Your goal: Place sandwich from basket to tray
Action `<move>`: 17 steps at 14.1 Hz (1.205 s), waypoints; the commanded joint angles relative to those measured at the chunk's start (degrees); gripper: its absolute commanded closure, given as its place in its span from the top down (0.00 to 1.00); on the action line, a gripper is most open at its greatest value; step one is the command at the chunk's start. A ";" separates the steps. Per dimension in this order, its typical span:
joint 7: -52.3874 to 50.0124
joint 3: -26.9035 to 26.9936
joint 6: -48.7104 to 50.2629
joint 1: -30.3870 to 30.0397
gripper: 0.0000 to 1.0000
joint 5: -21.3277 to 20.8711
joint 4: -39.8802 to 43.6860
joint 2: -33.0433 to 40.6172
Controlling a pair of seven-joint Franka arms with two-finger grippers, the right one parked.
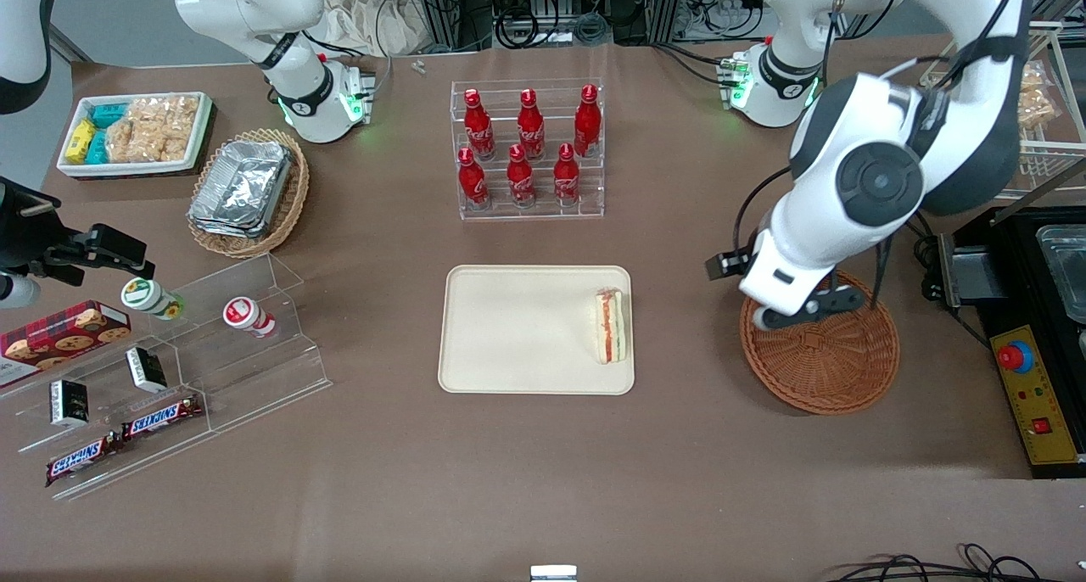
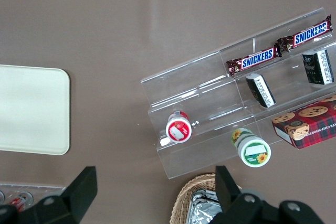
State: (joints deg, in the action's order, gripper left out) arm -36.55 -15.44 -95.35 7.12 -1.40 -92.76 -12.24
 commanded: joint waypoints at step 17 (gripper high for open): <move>33.65 19.66 1.91 -0.09 1.00 -0.10 -10.01 15.25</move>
